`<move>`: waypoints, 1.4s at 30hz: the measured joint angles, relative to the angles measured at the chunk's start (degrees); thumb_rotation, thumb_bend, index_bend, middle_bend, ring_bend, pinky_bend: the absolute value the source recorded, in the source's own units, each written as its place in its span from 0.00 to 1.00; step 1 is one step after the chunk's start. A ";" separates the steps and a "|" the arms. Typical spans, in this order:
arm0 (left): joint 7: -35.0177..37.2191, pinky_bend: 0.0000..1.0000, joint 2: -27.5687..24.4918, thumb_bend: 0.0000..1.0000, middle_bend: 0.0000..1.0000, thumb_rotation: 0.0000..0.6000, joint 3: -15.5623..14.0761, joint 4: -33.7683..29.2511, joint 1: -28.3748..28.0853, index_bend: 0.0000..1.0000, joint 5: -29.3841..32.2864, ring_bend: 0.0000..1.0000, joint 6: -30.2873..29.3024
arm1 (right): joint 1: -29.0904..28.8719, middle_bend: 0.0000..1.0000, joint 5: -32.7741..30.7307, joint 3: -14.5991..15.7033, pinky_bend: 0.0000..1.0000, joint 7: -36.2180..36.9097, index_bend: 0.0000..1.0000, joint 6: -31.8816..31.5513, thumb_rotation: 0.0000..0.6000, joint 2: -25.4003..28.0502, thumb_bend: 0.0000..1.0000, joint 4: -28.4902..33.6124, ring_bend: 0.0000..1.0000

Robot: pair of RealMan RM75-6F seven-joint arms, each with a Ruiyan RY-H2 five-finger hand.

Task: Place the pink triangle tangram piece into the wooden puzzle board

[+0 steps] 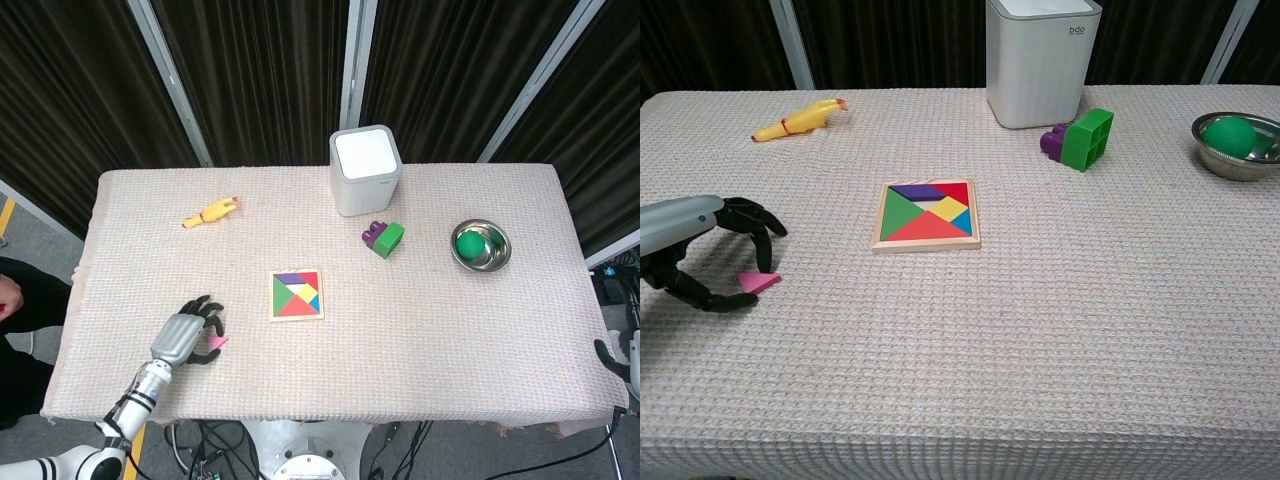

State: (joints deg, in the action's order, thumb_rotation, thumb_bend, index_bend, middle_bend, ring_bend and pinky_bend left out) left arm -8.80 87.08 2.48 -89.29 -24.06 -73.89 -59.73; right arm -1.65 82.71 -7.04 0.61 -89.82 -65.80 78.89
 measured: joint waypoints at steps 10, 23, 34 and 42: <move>-0.09 0.12 -1.39 0.30 0.19 1.00 0.39 -2.48 -0.26 0.51 -1.06 0.03 -1.37 | -0.01 0.00 0.30 -0.12 0.00 0.16 0.00 -0.20 1.00 0.13 0.15 0.24 0.00; -4.59 0.12 -0.08 0.30 0.19 1.00 6.49 -5.47 -7.47 0.51 5.41 0.03 4.14 | -0.18 0.00 0.98 -0.01 0.00 -0.40 0.00 -0.31 1.00 0.05 0.15 0.89 0.00; -8.95 0.12 6.68 0.31 0.19 1.00 11.17 -1.69 -14.05 0.51 13.45 0.03 5.98 | -0.79 0.00 2.50 0.86 0.00 -2.02 0.00 0.44 1.00 -0.02 0.15 2.32 0.00; -12.78 0.12 9.37 0.31 0.19 1.00 13.35 1.37 -18.73 0.51 20.98 0.03 7.78 | -0.68 0.00 2.25 0.67 0.00 -1.52 0.00 0.04 1.00 -0.26 0.16 1.61 0.00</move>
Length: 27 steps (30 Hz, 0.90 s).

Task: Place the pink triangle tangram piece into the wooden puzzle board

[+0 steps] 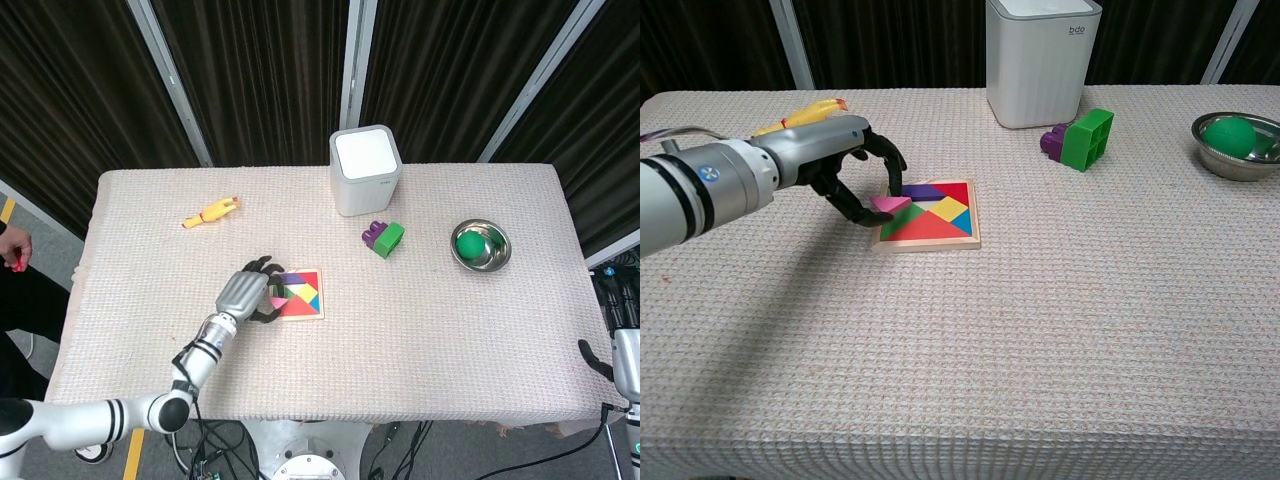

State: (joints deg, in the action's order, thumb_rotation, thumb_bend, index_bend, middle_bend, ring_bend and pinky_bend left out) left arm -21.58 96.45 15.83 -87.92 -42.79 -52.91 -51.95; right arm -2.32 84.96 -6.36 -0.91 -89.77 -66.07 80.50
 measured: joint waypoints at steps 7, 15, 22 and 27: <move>-2.44 0.11 3.28 0.33 0.19 1.00 0.83 4.15 -3.58 0.51 4.65 0.03 0.35 | 0.29 0.00 -0.42 -0.07 0.00 0.95 0.00 -0.12 1.00 -0.05 0.16 -0.75 0.00; -4.35 0.11 5.79 0.34 0.19 1.00 1.85 6.96 -6.32 0.51 9.24 0.03 -0.33 | 0.32 0.00 -0.50 -0.16 0.00 1.56 0.00 -0.12 1.00 -0.12 0.16 -1.25 0.00; -7.20 0.11 7.36 0.35 0.19 1.00 2.75 7.83 -8.91 0.51 13.93 0.03 -1.41 | 0.47 0.00 -0.73 -0.12 0.00 2.18 0.00 -0.02 1.00 -0.28 0.16 -1.86 0.00; -7.97 0.11 8.98 0.35 0.19 1.00 3.01 9.46 -10.33 0.51 15.53 0.03 -2.06 | 0.45 0.00 -0.89 -0.03 0.00 2.50 0.00 0.40 1.00 -0.37 0.16 -2.23 0.00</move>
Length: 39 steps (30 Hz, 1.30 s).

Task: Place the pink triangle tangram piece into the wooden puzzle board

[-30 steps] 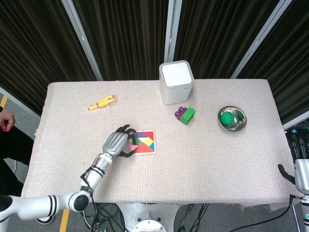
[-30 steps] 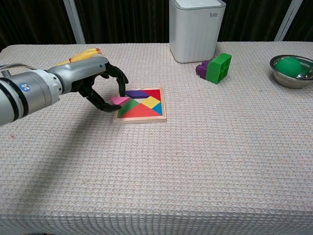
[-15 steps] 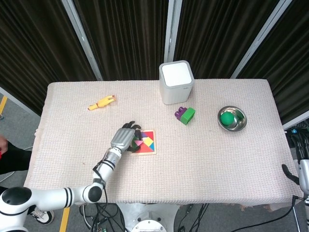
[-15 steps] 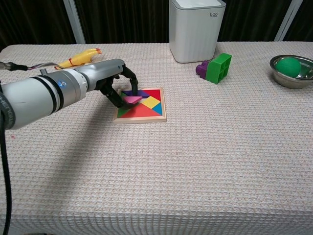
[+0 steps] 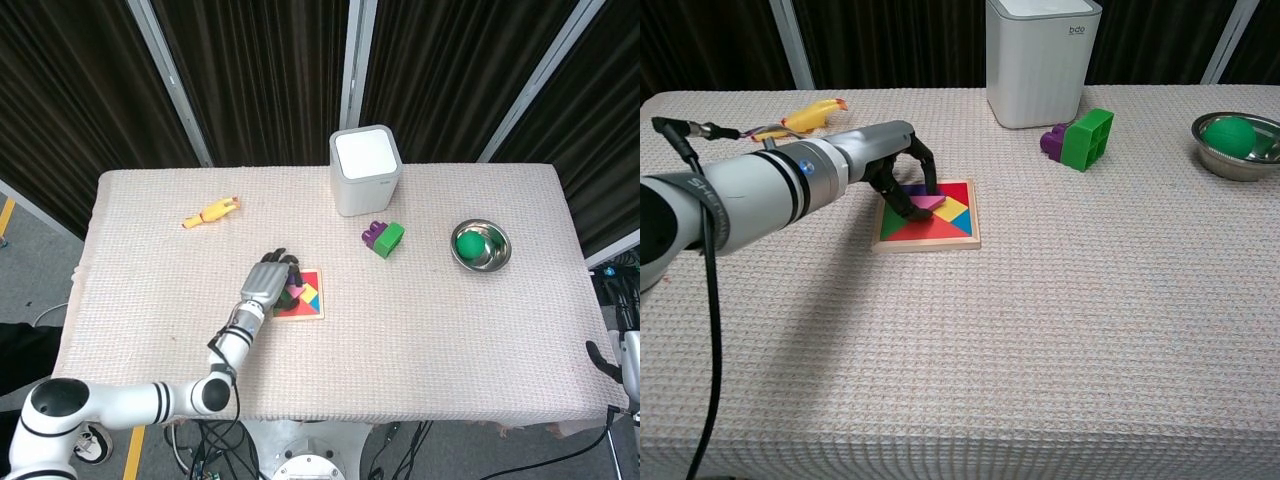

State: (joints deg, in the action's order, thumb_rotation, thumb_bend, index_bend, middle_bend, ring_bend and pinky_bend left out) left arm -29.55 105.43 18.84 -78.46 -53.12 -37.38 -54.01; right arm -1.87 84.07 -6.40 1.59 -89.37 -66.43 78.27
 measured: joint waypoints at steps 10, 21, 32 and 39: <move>-1.24 0.11 1.78 0.35 0.20 1.00 0.75 2.00 -1.36 0.51 3.11 0.03 -1.76 | 0.08 0.00 -0.19 -0.09 0.00 0.76 0.00 0.02 1.00 -0.05 0.16 -0.53 0.00; -1.57 0.11 1.97 0.35 0.20 1.00 0.73 1.76 -1.61 0.51 3.86 0.03 -2.76 | 0.03 0.00 -0.12 -0.09 0.00 0.66 0.00 0.12 1.00 0.00 0.16 -0.32 0.00; -1.65 0.12 2.04 0.35 0.20 1.00 0.67 2.27 -2.02 0.45 4.38 0.03 -2.19 | 0.07 0.00 -0.49 -0.11 0.00 0.94 0.00 0.50 1.00 0.09 0.16 -0.52 0.00; -1.13 0.12 1.89 0.35 0.20 1.00 0.63 2.01 -2.07 0.38 4.12 0.03 -1.87 | 0.11 0.00 -0.54 -0.14 0.00 0.88 0.00 0.52 1.00 0.26 0.16 -0.30 0.00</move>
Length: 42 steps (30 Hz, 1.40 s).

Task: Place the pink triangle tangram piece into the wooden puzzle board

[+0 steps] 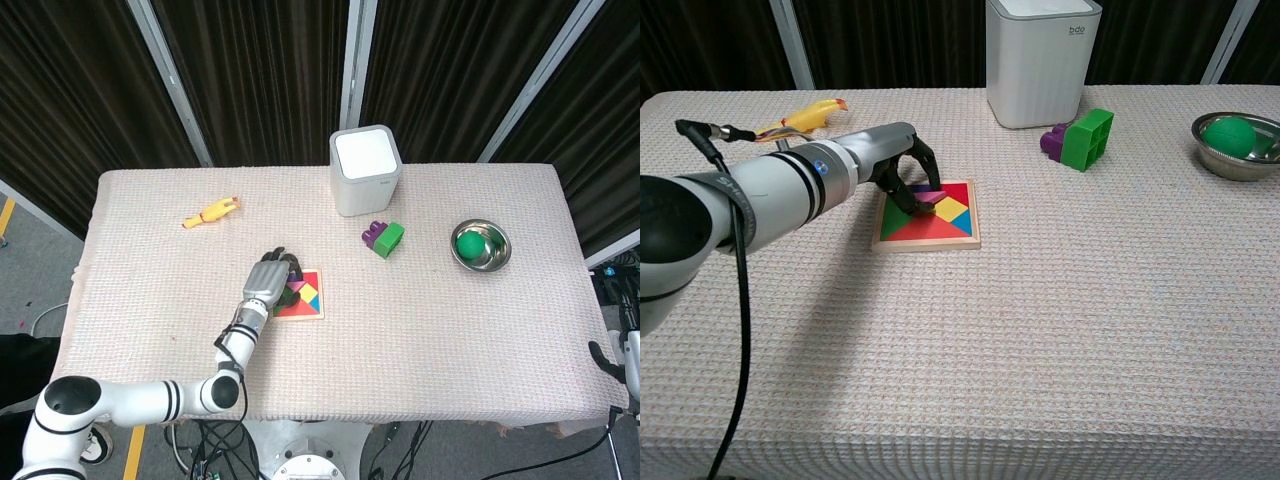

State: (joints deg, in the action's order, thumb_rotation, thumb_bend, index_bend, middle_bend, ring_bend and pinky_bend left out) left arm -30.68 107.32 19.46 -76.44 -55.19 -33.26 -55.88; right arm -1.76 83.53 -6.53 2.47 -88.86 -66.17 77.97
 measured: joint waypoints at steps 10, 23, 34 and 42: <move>0.76 0.12 -1.05 0.34 0.20 1.00 -0.17 -2.23 0.60 0.34 -1.53 0.03 -1.25 | -0.06 0.00 0.03 -0.04 0.00 -0.31 0.00 0.02 1.00 0.05 0.16 0.29 0.00; 2.26 0.11 -6.14 0.33 0.20 1.00 -2.13 -8.50 3.94 0.33 -6.83 0.03 -5.24 | 0.11 0.00 0.37 -0.10 0.00 -0.43 0.00 -0.67 1.00 0.31 0.16 1.03 0.00; 13.42 0.08 -19.85 0.20 0.20 1.00 -18.25 -13.23 21.46 0.32 -35.42 0.03 -23.51 | -0.83 0.00 2.48 0.39 0.00 -2.10 0.00 -0.85 1.00 -1.22 0.16 2.05 0.00; 24.93 0.05 -28.36 0.20 0.16 1.00 -28.73 -8.48 35.62 0.26 -49.42 0.03 -36.66 | -1.20 0.00 3.43 2.36 0.00 -4.87 0.00 1.29 1.00 -1.70 0.15 5.10 0.00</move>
State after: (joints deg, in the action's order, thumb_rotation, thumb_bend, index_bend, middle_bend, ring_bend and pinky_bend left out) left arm -5.75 78.96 -9.27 -84.93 -19.57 -82.68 -92.54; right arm -2.96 86.96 -4.17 -2.40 -87.57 -67.87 83.07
